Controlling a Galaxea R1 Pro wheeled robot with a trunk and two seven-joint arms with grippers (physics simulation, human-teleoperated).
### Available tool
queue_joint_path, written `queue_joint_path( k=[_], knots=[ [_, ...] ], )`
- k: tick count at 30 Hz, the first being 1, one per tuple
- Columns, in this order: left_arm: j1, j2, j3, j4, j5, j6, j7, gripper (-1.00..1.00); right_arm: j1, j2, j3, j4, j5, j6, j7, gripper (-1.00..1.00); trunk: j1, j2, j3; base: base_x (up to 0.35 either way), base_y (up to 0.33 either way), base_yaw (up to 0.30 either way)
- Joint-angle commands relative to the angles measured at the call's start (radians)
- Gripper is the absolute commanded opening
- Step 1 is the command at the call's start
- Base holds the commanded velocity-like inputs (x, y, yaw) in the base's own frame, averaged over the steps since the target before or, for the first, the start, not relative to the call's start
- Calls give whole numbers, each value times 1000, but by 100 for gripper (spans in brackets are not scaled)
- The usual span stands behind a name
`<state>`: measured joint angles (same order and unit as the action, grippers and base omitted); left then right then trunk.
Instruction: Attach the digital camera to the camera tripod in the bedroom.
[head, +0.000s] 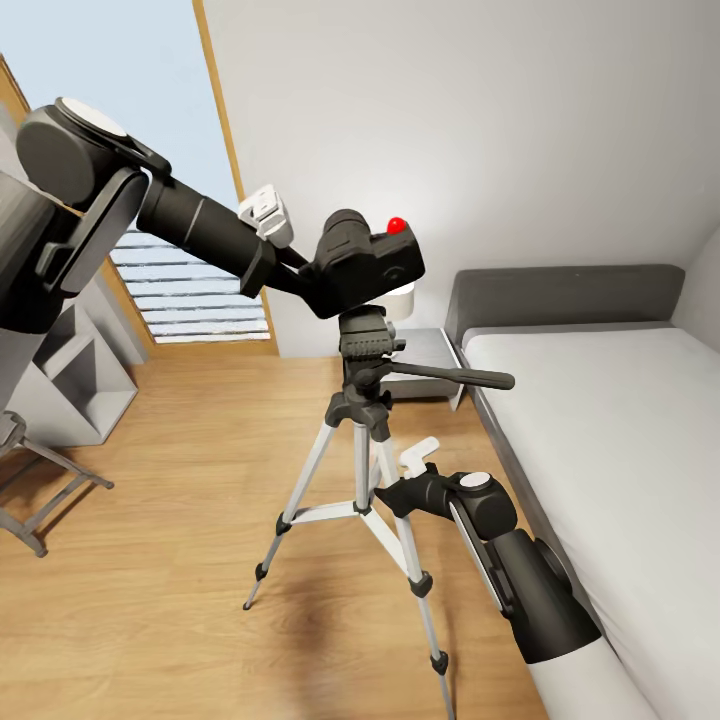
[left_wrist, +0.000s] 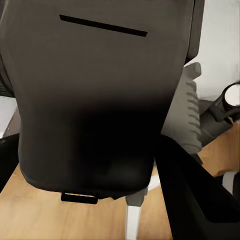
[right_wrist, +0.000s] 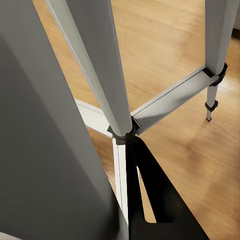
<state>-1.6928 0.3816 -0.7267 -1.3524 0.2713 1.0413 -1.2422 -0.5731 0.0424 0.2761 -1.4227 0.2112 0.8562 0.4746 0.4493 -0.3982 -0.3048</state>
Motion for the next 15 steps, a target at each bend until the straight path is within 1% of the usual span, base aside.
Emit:
queue_joint_path(
  k=[1, 6, 15],
  knots=[
    [0, 1, -2, 0, 6, 6, -3, -100, -1, 1, 0, -1, 14, 3, 9, -100, 1, -2, -2, 0, 0, 0],
    [8, 5, -2, -3, 18, 6, -3, -100, -1, 1, 0, -1, 14, 3, 9, -100, 1, -2, -2, 0, 0, 0],
    [10, 10, 8, -28, 20, 6, -3, -100, -1, 0, -1, -1, 13, 3, 8, -100, 1, -2, -2, 0, 0, 0]
  ],
)
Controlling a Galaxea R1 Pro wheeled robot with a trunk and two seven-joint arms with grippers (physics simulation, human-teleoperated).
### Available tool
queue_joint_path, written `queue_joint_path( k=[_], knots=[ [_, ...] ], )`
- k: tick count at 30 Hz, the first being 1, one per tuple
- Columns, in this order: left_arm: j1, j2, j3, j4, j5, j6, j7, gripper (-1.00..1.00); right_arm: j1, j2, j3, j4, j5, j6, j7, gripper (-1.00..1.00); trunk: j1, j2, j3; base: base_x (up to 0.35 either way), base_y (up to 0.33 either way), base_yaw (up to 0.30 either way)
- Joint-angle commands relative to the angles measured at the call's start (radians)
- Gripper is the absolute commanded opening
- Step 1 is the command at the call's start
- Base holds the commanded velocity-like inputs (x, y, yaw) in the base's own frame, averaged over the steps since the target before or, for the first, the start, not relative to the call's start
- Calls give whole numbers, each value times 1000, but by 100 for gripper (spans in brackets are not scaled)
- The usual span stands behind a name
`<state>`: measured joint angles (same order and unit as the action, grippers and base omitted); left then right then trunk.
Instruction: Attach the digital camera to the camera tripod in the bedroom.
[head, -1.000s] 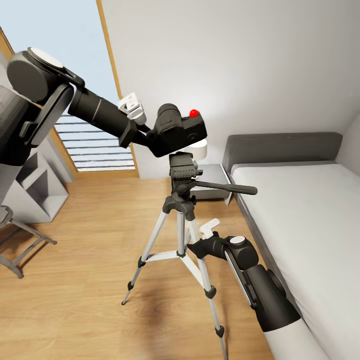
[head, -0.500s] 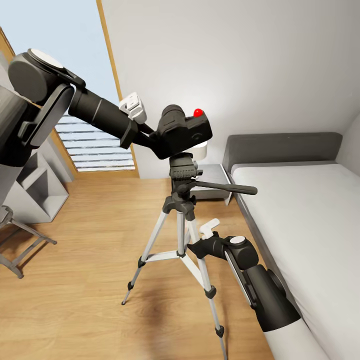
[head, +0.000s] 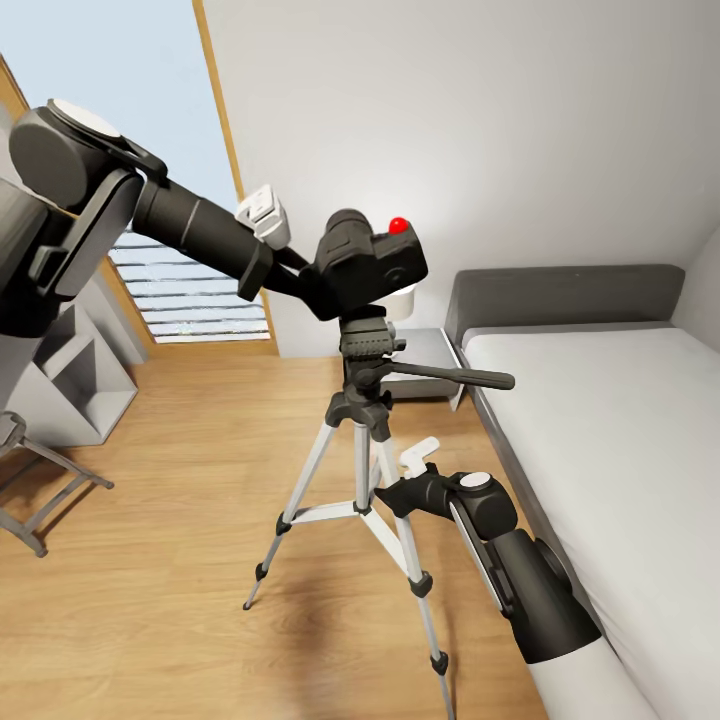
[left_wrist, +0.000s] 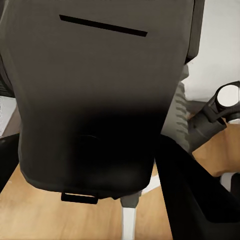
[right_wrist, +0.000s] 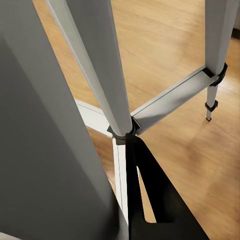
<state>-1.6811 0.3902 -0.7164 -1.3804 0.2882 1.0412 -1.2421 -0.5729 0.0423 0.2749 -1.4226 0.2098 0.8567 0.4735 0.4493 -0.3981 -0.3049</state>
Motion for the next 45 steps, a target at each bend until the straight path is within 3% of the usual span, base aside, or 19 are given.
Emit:
queue_joint_path(
  k=[1, 9, 16, 25, 28, 45],
  knots=[
    [-2, 5, -1, -6, 3, 6, -3, -100, -1, 1, 0, -1, 15, 2, 9, -100, 1, -2, -2, 0, 0, 0],
    [-2, 17, 1, -21, 11, 6, -3, -100, -1, 0, -1, -1, 17, 2, 9, -100, 1, -2, -2, 0, 0, 0],
    [-2, 27, 2, -24, 54, 6, -3, -100, -1, -1, -3, -1, 15, 2, 9, -100, 1, -2, -2, 0, 0, 0],
    [-2, 88, -3, -46, 84, 6, -3, -100, -1, -1, -3, 0, 17, 2, 8, -100, 1, -2, -2, 0, 0, 0],
    [-2, 95, -3, -53, 92, 6, -3, -100, -1, 0, -3, -1, 17, 2, 8, -100, 1, -2, -2, 0, 0, 0],
    [-2, 92, -9, -53, 101, 6, -3, -100, -1, -1, -4, -1, 19, 3, 8, -100, 1, -2, -2, 0, 0, 0]
  ],
)
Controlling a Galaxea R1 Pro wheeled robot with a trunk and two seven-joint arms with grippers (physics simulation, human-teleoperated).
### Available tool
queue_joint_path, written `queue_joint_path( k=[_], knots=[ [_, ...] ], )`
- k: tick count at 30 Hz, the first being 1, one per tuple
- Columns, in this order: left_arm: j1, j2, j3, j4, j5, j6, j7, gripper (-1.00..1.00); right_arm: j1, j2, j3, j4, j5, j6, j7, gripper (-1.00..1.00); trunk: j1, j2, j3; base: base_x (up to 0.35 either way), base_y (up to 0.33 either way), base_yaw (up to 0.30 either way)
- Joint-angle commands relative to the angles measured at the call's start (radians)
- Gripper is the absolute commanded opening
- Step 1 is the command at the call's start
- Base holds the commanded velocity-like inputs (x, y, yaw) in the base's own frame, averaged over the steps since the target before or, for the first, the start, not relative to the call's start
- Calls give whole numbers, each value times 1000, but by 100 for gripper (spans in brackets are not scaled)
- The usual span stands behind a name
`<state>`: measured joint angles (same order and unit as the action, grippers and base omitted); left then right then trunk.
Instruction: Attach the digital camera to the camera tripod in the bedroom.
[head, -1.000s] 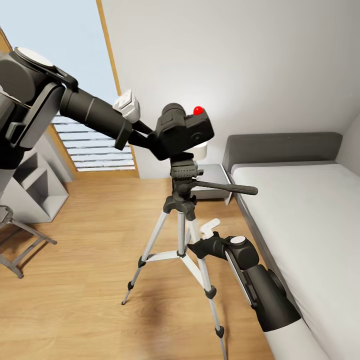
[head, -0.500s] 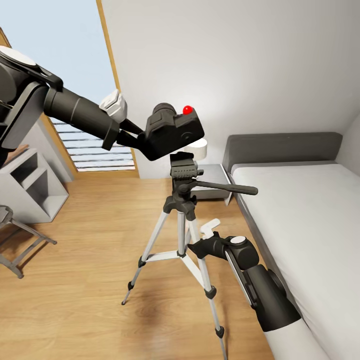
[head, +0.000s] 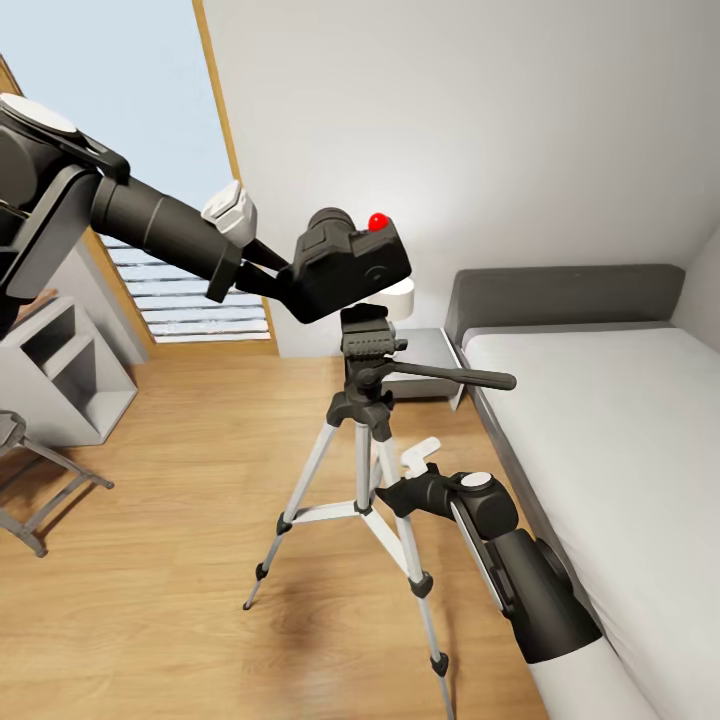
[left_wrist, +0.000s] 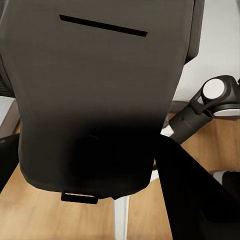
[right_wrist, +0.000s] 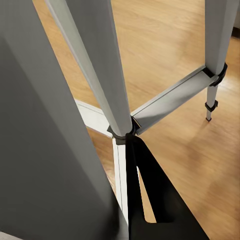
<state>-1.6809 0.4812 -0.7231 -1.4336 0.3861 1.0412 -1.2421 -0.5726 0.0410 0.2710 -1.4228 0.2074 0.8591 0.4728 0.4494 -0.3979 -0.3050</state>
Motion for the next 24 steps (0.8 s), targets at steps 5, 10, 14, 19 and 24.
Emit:
queue_joint_path(
  k=[5, 10, 14, 19, 24],
  knots=[
    [-2, -2, -5, 0, 4, 6, -4, -100, -1, 1, -1, -1, 21, 0, 9, -100, 1, -2, -2, 0, 0, 0],
    [-2, -9, -6, 0, 8, 6, -4, -100, -1, 1, -1, -1, 21, 0, 9, -100, 1, -2, -2, 0, 0, 0],
    [-2, -13, -7, 2, 16, 6, -3, -100, -1, 1, -1, -1, 21, 0, 9, -100, 1, -2, -2, 0, 0, 0],
    [-2, -14, -8, 3, 19, 6, -3, -100, -1, 1, -1, -1, 21, 0, 10, -100, 1, -2, -2, 0, 0, 0],
    [-2, -16, -20, 4, 20, 6, -3, -100, -1, 1, -1, -1, 21, 0, 10, -100, 1, -2, -2, 0, 0, 0]
  ],
)
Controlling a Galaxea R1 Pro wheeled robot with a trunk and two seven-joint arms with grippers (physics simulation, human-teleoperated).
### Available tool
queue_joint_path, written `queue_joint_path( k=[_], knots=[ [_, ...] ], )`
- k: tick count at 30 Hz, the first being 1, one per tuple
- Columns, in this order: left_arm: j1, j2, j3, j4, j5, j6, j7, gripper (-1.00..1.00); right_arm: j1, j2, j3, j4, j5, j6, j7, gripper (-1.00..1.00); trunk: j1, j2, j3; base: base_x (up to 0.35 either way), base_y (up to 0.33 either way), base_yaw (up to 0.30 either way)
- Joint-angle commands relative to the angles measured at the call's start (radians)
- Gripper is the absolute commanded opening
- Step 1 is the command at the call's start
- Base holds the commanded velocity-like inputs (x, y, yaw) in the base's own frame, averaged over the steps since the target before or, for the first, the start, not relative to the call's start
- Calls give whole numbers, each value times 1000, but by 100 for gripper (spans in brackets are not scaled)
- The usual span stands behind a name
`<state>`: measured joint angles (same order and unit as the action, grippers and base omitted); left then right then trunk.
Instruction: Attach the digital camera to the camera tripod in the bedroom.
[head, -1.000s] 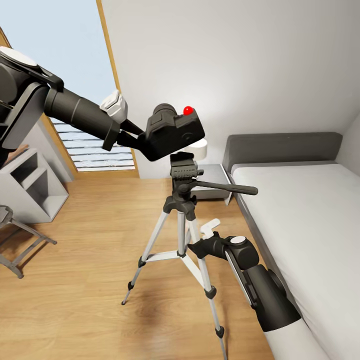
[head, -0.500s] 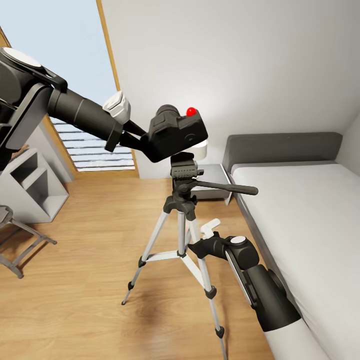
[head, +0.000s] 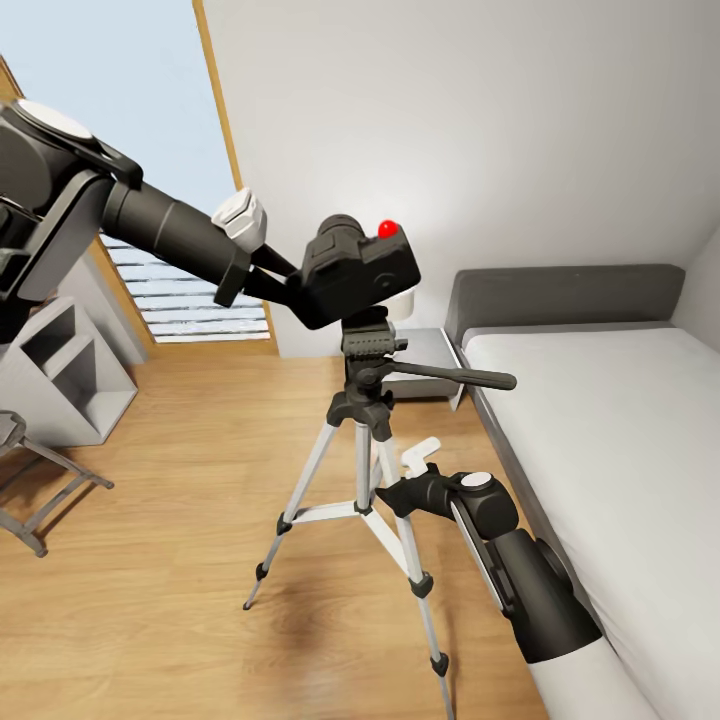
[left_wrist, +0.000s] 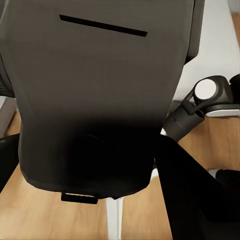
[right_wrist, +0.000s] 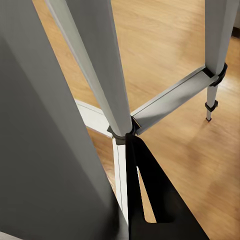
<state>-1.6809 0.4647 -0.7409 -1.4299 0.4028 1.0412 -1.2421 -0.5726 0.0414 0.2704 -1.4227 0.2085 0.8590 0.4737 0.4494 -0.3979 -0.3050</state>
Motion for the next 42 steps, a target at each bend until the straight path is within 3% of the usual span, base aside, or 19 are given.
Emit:
queue_joint_path(
  k=[1, 2, 3, 4, 42],
  knots=[
    [-2, 1, -6, 0, 3, 6, -3, -100, -1, 0, 0, -1, 20, 0, 9, -100, 1, -2, -2, 0, 0, 0],
    [-2, 1, -11, 0, 4, 6, -3, 100, -1, 0, 0, -1, 20, 0, 9, -100, 1, -2, -2, 0, 0, 0],
    [-2, 1, -11, 0, 4, 6, -3, 100, -1, 0, 0, -1, 20, 0, 9, -100, 1, -2, -2, 0, 0, 0],
    [-2, 2, -35, 3, 4, 6, -3, 100, -1, 0, 0, -1, 20, 0, 9, -100, 1, -2, -2, 0, 0, 0],
    [-2, 2, -29, 26, 4, 6, -3, 100, -1, 1, 0, -1, 20, 1, 9, -100, 1, -2, -2, 0, 0, 0]
  ],
)
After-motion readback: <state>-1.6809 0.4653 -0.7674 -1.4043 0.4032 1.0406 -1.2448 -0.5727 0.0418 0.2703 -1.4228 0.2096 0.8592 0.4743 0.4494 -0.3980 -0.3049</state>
